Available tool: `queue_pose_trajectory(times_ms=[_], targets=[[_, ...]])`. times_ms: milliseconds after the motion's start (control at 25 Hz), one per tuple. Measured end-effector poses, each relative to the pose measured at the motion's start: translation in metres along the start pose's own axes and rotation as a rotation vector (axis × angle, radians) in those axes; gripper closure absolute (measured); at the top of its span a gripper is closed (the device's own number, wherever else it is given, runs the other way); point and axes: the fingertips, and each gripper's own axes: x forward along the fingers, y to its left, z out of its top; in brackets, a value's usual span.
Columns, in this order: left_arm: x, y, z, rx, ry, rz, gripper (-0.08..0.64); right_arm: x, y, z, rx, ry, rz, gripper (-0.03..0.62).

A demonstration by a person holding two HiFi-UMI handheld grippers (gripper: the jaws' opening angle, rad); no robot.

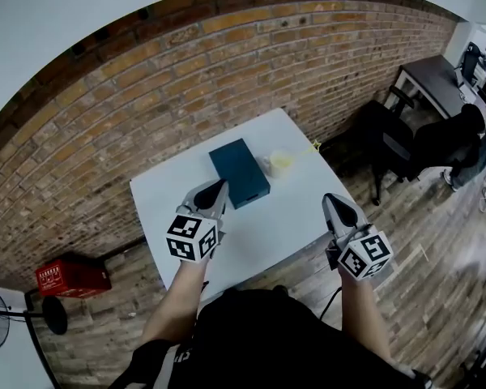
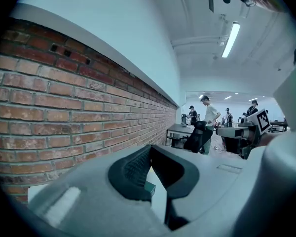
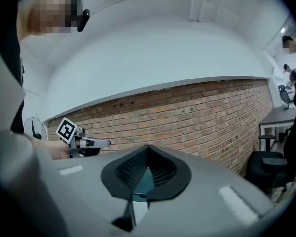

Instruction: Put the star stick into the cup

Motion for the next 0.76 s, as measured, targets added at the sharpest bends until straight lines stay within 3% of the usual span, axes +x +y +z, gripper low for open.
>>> queue_pose_trajectory(times_ms=[760], targets=[[-0.001,0.015,0.007,0.014,-0.015,-0.051,0.552,0.006,0.033,-0.003,-0.023,0.017,-0.016,0.594]])
